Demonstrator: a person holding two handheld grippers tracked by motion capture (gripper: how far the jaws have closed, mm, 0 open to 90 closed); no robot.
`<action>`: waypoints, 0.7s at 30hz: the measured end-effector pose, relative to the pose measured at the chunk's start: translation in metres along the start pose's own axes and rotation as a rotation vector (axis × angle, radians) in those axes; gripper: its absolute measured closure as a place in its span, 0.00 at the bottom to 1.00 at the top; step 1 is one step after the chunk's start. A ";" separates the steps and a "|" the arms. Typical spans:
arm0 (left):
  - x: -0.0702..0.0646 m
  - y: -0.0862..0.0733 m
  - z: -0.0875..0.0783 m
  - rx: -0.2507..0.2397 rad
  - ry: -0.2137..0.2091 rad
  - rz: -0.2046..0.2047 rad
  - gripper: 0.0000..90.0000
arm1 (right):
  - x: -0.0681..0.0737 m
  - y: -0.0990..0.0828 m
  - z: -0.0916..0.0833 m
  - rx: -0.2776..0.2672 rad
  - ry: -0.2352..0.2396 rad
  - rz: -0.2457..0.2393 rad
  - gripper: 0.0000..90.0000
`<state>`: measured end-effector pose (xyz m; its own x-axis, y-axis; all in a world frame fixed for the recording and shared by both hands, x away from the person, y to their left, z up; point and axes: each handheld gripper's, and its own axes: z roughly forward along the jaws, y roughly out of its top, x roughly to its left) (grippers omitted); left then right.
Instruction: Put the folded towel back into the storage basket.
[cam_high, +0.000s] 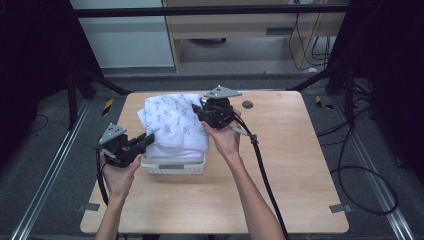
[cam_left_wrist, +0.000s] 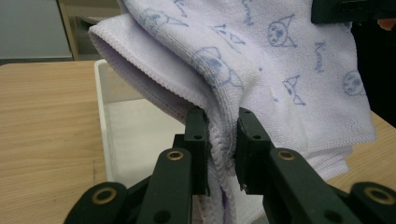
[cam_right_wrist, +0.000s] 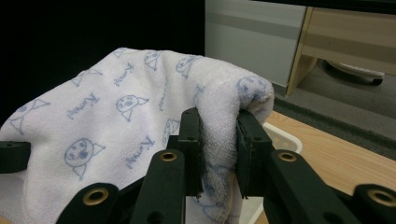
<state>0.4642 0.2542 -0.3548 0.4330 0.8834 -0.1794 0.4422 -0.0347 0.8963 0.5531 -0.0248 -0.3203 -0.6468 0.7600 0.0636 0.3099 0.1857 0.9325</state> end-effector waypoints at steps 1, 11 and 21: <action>0.001 0.000 0.000 0.000 0.001 -0.001 0.85 | 0.000 0.000 0.000 0.000 0.000 0.000 0.83; 0.011 -0.003 0.008 0.016 0.023 -0.015 0.85 | 0.002 -0.004 0.017 0.013 -0.008 -0.002 0.83; 0.019 -0.006 0.015 0.030 0.043 -0.023 0.85 | 0.001 -0.008 0.030 0.031 -0.013 0.004 0.83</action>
<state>0.4818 0.2640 -0.3698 0.3883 0.9034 -0.1818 0.4754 -0.0274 0.8794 0.5713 -0.0068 -0.3381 -0.6366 0.7687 0.0621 0.3341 0.2023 0.9206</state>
